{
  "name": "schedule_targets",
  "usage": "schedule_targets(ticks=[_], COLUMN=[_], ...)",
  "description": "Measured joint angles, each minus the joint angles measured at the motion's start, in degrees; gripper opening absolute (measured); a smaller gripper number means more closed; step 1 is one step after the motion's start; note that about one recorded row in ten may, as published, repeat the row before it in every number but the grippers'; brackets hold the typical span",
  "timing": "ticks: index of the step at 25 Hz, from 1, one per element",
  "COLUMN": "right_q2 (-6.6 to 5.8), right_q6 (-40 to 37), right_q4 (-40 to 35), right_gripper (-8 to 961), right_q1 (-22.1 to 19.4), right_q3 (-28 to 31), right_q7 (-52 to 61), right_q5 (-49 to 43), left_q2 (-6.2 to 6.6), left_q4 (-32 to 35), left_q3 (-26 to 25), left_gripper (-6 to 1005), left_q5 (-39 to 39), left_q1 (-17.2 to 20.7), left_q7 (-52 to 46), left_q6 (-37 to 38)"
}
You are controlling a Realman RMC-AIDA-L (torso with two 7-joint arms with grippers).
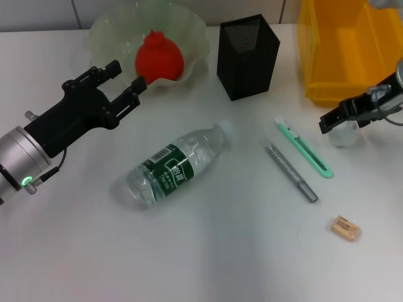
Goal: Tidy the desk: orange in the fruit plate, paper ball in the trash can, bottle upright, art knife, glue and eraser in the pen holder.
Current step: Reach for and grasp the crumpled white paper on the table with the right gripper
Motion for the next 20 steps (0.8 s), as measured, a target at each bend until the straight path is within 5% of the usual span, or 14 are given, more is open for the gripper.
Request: schedule_targets(ticks=[20], right_q2=[0.07], right_q6=[2.88], right_q4=[3.75], right_gripper=[808], right_q1=[1.93], right_q3=[-0.07], right_q7=[1.35], right_q5=[-3.51], left_q2=[0.15], left_q4=[0.00], left_q3=[-0.21], left_gripper=[603], left_q5=[-0.04], left_q1=[0.35], left_q7=[0.03], left_q6=[0.00])
